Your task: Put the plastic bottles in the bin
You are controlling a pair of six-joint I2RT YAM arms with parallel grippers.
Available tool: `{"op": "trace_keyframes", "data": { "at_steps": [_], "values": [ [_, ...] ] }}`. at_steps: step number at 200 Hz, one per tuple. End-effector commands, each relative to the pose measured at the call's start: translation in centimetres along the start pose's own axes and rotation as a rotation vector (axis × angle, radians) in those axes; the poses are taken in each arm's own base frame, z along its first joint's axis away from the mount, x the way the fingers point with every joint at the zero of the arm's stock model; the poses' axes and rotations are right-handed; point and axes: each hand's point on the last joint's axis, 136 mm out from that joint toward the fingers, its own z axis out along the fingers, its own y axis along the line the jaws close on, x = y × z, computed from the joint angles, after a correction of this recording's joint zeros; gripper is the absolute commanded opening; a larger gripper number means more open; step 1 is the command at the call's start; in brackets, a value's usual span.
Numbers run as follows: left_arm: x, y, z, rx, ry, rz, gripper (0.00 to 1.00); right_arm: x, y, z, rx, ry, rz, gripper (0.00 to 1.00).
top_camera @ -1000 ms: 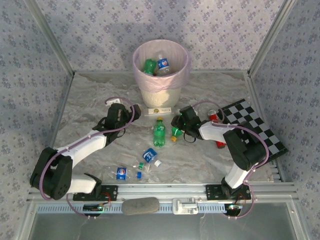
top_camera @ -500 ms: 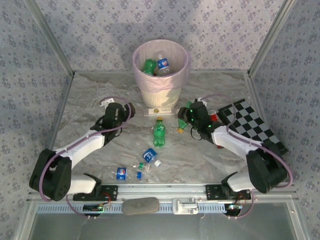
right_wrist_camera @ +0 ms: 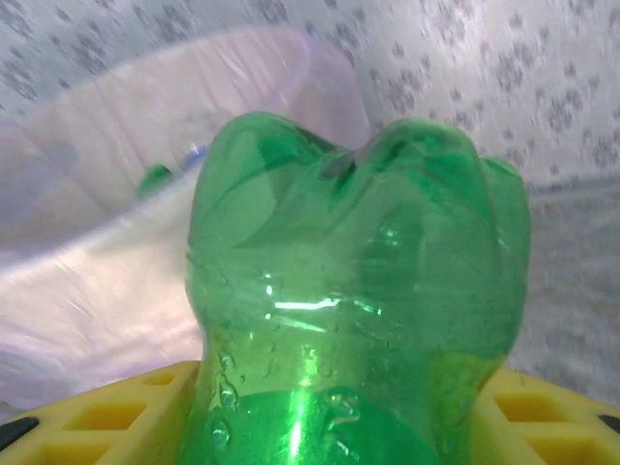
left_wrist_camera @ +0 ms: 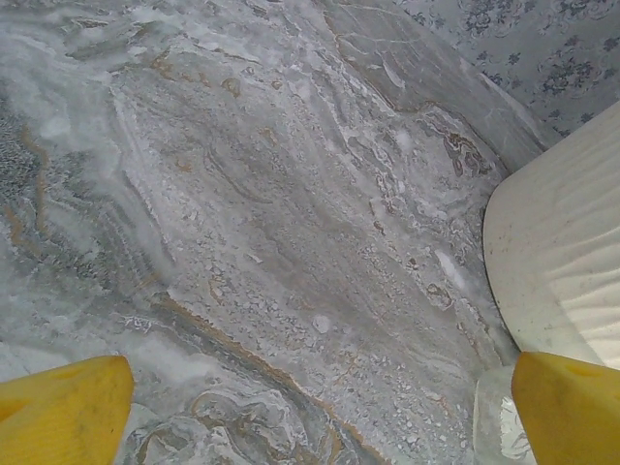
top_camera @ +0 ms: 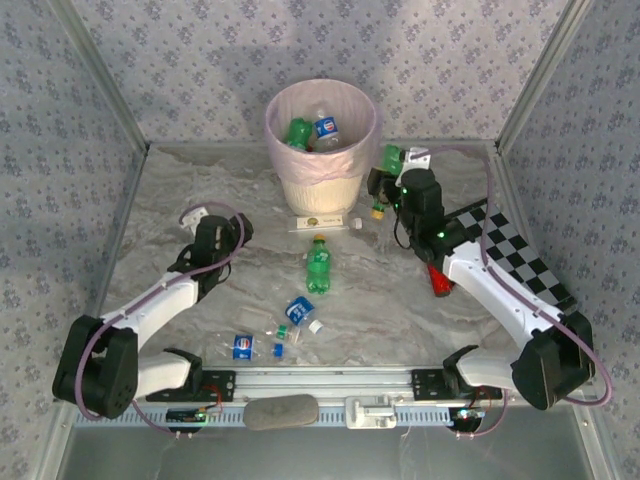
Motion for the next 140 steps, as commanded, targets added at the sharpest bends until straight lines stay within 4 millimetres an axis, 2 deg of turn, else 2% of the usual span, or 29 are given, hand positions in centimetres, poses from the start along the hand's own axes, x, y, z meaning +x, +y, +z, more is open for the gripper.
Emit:
{"op": "trace_keyframes", "data": {
  "at_steps": [1, 16, 19, 23, 31, 69, 109, 140],
  "values": [
    [-0.6, 0.0, -0.5, 0.013, -0.021, -0.028, 1.00, -5.2, 2.1, -0.4, -0.071, -0.132, -0.065, 0.51],
    [-0.4, -0.1, -0.6, 0.026, -0.012, -0.021, 1.00, -7.3, 3.5, -0.3, -0.116, -0.177, -0.082, 0.51],
    [-0.3, -0.1, -0.6, 0.028, -0.010, -0.021, 1.00, -7.2, 3.6, 0.0, -0.121, -0.175, -0.088, 0.51],
    [-0.3, -0.1, -0.6, 0.031, -0.007, -0.018, 1.00, -8.7, 4.4, -0.3, -0.142, -0.207, -0.087, 0.51],
    [-0.1, -0.2, -0.6, 0.037, 0.000, -0.014, 1.00, -9.8, 5.1, -0.1, -0.166, -0.228, -0.095, 0.51],
    [0.5, -0.6, -0.7, 0.067, 0.031, -0.005, 1.00, -12.5, 8.6, 2.5, -0.264, -0.268, -0.150, 0.51],
    [0.7, -0.9, -1.0, 0.086, 0.046, 0.002, 1.00, -13.0, 11.3, 7.0, -0.313, -0.237, -0.188, 0.51],
    [0.5, -0.8, -1.4, 0.087, 0.042, 0.009, 1.00, -11.7, 12.8, 10.9, -0.318, -0.178, -0.223, 0.51]
  ]
}}
